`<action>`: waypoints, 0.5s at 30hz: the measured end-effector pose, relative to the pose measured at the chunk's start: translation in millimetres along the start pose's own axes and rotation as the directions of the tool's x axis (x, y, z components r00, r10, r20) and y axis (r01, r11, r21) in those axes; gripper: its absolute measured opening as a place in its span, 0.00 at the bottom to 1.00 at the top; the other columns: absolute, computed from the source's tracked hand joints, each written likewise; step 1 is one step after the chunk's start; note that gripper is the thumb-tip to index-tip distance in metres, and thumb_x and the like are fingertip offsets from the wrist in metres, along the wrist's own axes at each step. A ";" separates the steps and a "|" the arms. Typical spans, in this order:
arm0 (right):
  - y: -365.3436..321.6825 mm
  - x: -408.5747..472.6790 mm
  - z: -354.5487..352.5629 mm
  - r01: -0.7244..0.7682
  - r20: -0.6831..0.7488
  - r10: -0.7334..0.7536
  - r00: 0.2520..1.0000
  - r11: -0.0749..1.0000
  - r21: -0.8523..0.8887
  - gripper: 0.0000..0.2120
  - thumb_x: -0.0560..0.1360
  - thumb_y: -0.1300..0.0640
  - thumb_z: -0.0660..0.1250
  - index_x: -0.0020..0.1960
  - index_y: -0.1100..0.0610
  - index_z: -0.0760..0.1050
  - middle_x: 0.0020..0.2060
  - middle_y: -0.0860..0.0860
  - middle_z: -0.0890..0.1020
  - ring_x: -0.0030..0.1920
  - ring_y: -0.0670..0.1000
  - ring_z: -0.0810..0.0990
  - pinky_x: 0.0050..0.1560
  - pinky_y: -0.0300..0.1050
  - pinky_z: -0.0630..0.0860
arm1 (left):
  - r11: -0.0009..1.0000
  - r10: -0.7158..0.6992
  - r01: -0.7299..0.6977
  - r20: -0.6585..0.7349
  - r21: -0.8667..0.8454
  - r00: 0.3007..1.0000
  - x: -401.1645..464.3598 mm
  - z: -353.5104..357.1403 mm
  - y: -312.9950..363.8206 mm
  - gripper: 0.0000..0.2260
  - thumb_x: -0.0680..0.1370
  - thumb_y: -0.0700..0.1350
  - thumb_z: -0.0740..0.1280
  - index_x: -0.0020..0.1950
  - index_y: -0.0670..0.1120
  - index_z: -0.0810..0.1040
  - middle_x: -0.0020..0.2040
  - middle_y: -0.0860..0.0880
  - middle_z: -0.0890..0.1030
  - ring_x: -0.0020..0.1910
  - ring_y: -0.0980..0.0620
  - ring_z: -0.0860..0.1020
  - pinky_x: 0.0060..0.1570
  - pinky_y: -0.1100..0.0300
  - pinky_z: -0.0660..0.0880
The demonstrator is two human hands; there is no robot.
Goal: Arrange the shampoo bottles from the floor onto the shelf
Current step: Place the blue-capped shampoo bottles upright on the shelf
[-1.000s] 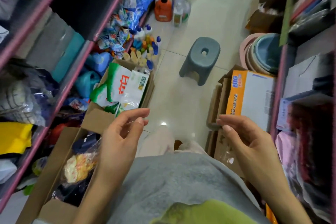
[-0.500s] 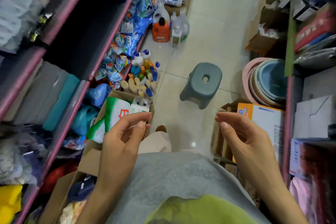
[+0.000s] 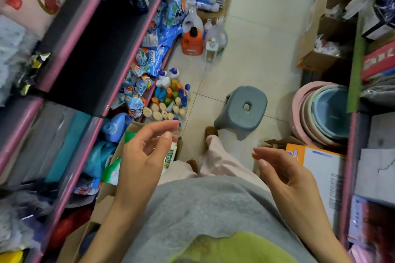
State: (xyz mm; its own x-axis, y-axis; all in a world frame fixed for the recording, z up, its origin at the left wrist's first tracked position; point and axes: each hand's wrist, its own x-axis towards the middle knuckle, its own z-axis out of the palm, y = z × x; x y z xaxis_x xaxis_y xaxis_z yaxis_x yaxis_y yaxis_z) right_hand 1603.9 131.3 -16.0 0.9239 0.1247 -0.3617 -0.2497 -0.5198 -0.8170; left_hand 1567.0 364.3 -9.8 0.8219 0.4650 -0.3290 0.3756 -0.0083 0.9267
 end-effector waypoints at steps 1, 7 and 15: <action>-3.5 13.6 -2.6 0.008 0.010 -0.007 1.000 1.000 -0.004 0.10 0.76 0.56 0.65 0.52 0.42 0.78 0.48 0.36 0.83 0.51 0.37 0.80 0.52 0.33 0.76 | 1.000 0.006 -0.006 -0.012 -0.001 1.000 9.5 4.2 3.2 0.10 0.79 0.38 0.63 0.53 0.49 0.81 0.51 0.54 0.84 0.50 0.54 0.82 0.51 0.53 0.79; -31.0 96.9 -29.1 0.073 0.050 -0.072 0.996 0.997 -0.036 0.11 0.76 0.58 0.64 0.49 0.41 0.79 0.46 0.36 0.83 0.43 0.38 0.80 0.45 0.33 0.76 | 1.000 0.007 -0.007 -0.072 -0.007 0.997 65.2 36.1 25.1 0.09 0.77 0.42 0.64 0.53 0.48 0.81 0.50 0.55 0.84 0.49 0.55 0.82 0.47 0.65 0.78; -64.1 184.6 -55.2 0.111 0.127 -0.108 0.986 0.994 -0.019 0.10 0.76 0.59 0.65 0.50 0.46 0.80 0.46 0.39 0.84 0.48 0.37 0.81 0.49 0.31 0.75 | 0.995 -0.073 0.062 -0.142 -0.082 0.987 108.7 75.0 46.9 0.11 0.79 0.38 0.62 0.53 0.50 0.81 0.51 0.54 0.84 0.50 0.56 0.82 0.46 0.69 0.76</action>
State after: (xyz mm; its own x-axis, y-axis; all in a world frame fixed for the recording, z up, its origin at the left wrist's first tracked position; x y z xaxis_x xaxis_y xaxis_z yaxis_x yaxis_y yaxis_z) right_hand 1806.5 141.0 -5.7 0.9012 0.2859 -0.3256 -0.1401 -0.5187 -0.8434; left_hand 1706.1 348.0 -15.7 0.7230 0.5856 -0.3666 0.3895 0.0928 0.9164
